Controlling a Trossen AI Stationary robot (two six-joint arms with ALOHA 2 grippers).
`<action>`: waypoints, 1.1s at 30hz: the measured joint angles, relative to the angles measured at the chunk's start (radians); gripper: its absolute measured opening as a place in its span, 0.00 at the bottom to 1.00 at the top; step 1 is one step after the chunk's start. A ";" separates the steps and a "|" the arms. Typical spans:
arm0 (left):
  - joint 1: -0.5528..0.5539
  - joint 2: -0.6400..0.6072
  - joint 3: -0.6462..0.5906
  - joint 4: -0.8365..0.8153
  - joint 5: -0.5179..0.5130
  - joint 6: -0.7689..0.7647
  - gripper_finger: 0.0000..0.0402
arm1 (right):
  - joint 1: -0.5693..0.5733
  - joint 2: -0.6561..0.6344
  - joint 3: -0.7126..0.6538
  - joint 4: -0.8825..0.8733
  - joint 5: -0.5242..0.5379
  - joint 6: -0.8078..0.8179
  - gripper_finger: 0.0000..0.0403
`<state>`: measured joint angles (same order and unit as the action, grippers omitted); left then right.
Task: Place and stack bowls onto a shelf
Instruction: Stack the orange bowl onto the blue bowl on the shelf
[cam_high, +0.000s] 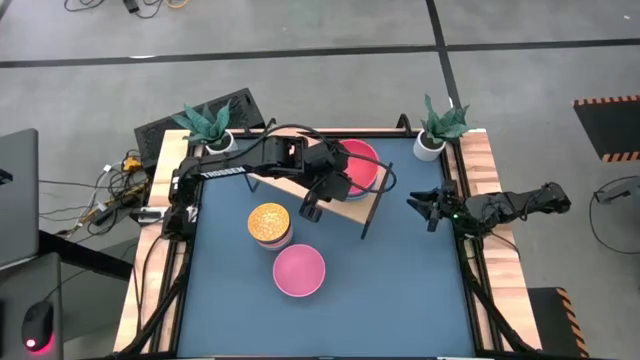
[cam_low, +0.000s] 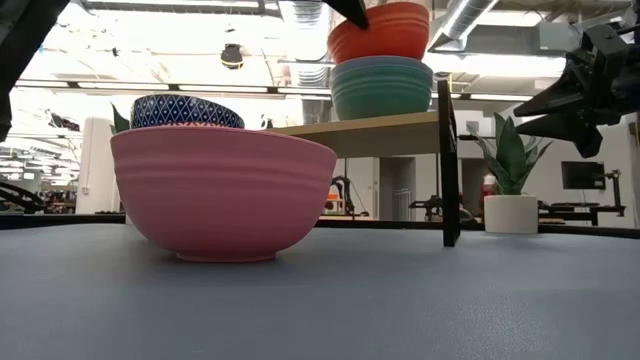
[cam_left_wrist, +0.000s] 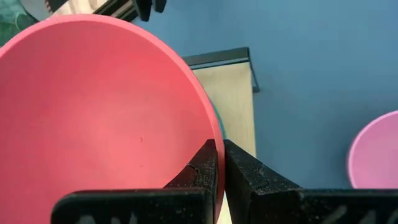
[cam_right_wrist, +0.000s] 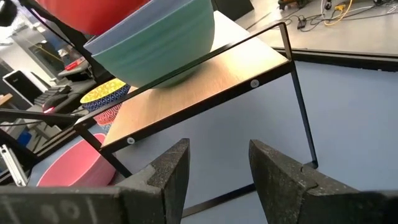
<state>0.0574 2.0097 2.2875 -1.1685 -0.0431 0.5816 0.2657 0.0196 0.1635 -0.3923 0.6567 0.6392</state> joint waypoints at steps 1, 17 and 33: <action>0.000 0.004 0.000 0.000 -0.008 0.000 0.00 | 0.000 0.000 0.000 0.000 0.000 0.000 0.47; 0.008 0.050 0.000 -0.029 -0.049 0.014 0.01 | 0.000 0.000 0.000 -0.020 -0.002 0.000 0.47; 0.001 0.040 0.069 -0.023 -0.115 0.004 0.26 | 0.000 0.000 0.000 -0.026 -0.002 -0.003 0.47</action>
<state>0.0589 2.0498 2.3562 -1.1916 -0.1583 0.5856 0.2657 0.0193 0.1635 -0.4187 0.6547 0.6361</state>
